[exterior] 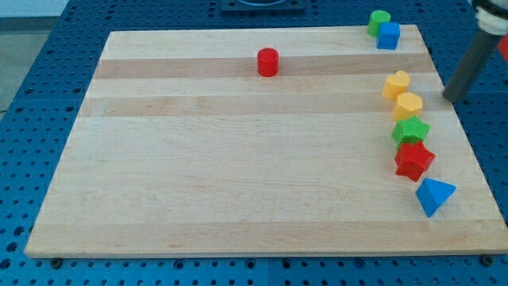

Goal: Slide the yellow heart into the right side of the red circle

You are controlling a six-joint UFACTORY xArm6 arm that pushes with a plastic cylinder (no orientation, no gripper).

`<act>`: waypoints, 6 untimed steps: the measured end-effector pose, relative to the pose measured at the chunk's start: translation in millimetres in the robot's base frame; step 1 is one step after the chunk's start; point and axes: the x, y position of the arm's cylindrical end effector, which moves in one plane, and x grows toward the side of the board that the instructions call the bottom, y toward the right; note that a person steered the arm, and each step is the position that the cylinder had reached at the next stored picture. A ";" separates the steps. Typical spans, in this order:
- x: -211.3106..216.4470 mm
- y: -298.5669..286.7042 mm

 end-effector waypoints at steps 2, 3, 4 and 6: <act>-14.3 -89.7; -7.6 -111.5; -6.4 -137.8; -37.0 -226.5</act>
